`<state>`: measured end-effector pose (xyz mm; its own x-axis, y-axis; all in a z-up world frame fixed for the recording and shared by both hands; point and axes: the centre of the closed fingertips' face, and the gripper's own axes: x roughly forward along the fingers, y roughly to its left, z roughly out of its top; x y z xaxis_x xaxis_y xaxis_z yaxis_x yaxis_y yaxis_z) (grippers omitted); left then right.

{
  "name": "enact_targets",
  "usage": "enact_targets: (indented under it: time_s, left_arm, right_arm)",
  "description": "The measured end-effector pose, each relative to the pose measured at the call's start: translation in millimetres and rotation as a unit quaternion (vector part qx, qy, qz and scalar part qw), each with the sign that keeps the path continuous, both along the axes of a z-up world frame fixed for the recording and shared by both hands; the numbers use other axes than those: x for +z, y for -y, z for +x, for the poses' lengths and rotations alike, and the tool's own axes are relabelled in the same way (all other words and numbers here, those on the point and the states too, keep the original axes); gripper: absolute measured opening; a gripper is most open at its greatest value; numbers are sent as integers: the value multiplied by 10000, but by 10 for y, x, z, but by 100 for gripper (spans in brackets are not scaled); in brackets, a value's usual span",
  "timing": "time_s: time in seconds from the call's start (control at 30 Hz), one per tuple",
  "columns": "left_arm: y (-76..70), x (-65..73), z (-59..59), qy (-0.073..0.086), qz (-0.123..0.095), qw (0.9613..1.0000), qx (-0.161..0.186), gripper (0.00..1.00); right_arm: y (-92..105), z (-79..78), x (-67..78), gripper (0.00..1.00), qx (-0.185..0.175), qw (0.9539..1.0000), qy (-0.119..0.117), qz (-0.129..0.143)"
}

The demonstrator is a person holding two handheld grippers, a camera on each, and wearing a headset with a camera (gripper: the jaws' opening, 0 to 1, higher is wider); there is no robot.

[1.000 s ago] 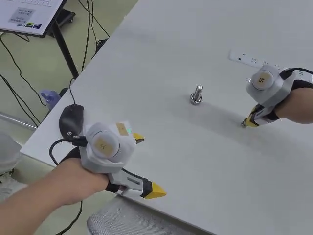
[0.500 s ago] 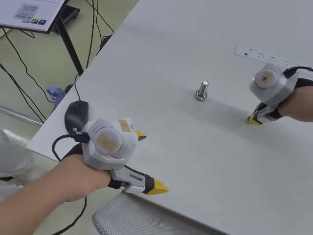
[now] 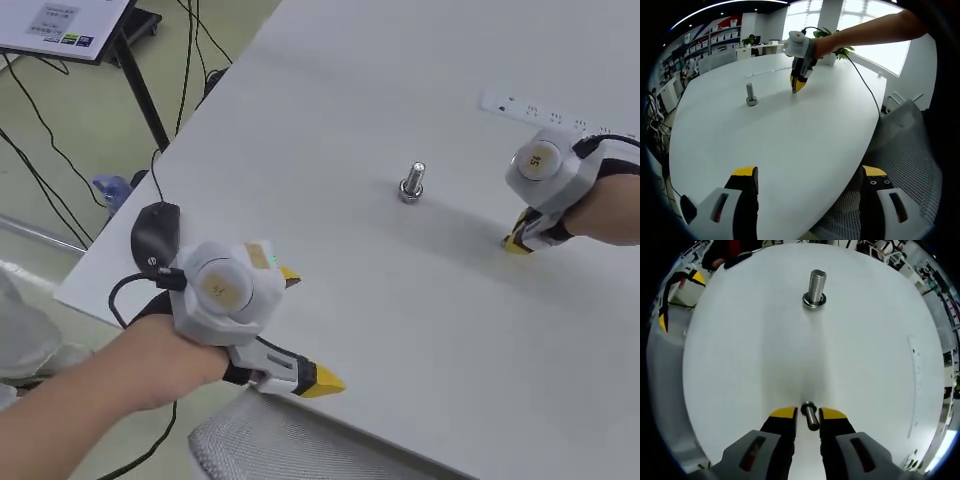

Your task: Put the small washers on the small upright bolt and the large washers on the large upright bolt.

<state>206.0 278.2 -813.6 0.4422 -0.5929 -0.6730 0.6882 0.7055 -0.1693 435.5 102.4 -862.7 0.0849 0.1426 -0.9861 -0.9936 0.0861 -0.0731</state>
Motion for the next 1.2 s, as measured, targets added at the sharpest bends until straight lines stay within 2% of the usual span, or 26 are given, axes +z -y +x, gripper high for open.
enact_targets:
  time_s: [0.17, 0.6, 0.67, 0.77, 0.9, 0.93, 0.97, 1.03, 1.17, 1.2]
  left_arm:
    - [-8, 19, -2, 17, -4, 10000, -14, 82]
    - [-21, 80, 20, 78, -41, 9999, -99, 82]
    - [-35, 91, 42, 96, -56, 9999, -98, 82]
    - [-59, 107, 63, 98, -89, 9999, -91, 82]
    - [-65, 148, 71, 129, -91, 9998, -145, 82]
    - [-65, 160, 74, 135, -94, 9997, -161, 82]
    - [-66, 165, 77, 137, -97, 9997, -171, 82]
    - [-78, 167, 86, 130, -84, 9997, -187, 82]
    - [-82, 225, 98, 168, -115, 9996, -197, 82]
    - [-83, 230, 100, 172, -115, 9996, -195, 82]
  right_arm:
    - [5, 38, 13, 21, -54, 10000, 35, 66]
    - [-2, 50, 331, 29, -264, 9973, 350, 582]
    - [-44, 20, 413, 29, -522, 9940, 308, 910]
    - [5, -3, 544, 30, -533, 9926, 444, 999]
    - [17, -39, 717, 33, -603, 9869, 607, 1368]
    - [1, -58, 783, 33, -628, 9835, 626, 1576]
    - [20, -78, 819, 33, -802, 9812, 609, 1647]
    - [85, -115, 899, 34, -843, 9794, 674, 1706]
    - [197, -191, 999, 36, -1062, 9729, 775, 1902]
    - [241, -211, 1037, 36, -1176, 9696, 833, 1977]
